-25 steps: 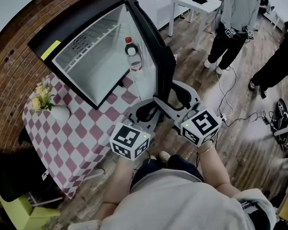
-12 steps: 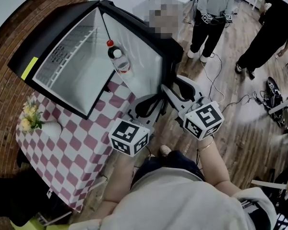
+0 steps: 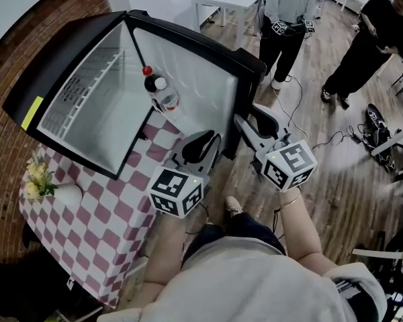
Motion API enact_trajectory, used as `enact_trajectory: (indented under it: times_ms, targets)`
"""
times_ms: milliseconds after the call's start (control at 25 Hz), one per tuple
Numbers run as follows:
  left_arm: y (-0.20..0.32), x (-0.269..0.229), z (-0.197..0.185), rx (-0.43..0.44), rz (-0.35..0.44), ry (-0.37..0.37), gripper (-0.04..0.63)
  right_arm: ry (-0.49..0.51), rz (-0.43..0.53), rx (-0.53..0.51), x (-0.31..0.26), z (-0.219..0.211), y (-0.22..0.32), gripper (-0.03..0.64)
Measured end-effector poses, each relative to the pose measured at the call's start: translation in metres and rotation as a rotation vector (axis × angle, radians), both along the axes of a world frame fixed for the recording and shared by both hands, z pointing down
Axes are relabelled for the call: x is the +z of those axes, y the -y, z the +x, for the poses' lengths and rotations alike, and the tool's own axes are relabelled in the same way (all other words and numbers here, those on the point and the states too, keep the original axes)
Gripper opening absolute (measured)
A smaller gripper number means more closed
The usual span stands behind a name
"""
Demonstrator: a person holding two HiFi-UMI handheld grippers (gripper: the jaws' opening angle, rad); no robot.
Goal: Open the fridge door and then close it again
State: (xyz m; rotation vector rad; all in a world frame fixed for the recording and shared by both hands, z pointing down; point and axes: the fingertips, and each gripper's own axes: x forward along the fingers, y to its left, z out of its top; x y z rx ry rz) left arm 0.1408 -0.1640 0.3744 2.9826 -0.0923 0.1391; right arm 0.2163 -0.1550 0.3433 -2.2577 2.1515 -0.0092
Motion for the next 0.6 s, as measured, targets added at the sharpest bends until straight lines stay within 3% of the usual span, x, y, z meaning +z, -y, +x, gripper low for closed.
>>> enact_trajectory:
  times_ms: [600]
  targets:
    - [0.025, -0.003, 0.071, 0.007, 0.032, 0.025, 0.051, 0.037, 0.040, 0.032, -0.006, 0.090, 0.008, 0.150]
